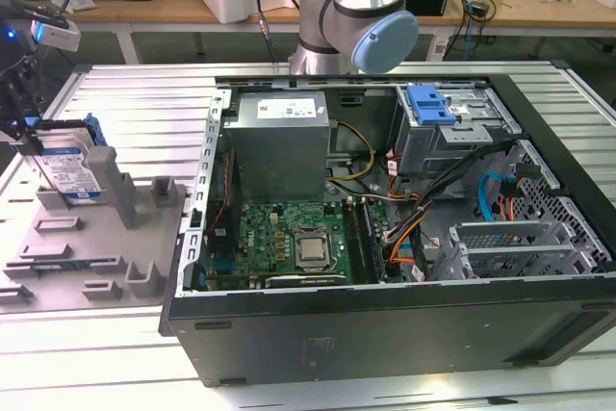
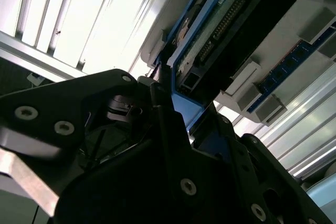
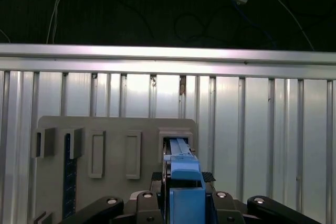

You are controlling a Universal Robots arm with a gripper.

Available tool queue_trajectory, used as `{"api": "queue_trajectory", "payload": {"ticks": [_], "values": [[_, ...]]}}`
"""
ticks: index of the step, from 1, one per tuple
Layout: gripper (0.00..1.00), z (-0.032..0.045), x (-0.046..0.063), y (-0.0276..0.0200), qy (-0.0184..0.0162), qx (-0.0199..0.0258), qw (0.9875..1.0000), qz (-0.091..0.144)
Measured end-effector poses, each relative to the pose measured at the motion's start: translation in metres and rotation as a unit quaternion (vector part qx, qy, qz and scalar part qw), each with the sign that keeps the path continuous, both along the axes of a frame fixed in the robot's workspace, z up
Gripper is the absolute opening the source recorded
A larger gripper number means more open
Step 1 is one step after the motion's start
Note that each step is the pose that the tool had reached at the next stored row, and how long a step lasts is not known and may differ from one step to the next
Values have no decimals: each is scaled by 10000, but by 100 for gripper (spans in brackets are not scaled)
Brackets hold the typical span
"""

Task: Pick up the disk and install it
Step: 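Pick up the disk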

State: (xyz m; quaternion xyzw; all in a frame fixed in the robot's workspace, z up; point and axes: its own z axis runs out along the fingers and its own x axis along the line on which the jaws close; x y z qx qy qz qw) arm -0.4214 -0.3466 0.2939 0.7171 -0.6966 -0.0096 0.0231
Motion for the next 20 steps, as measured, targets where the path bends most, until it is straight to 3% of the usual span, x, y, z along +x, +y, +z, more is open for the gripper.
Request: {"api": "queue_trajectory", "payload": {"ticks": [20], "values": [[38,-6,0,0,-3,-1,10000,0]]}}
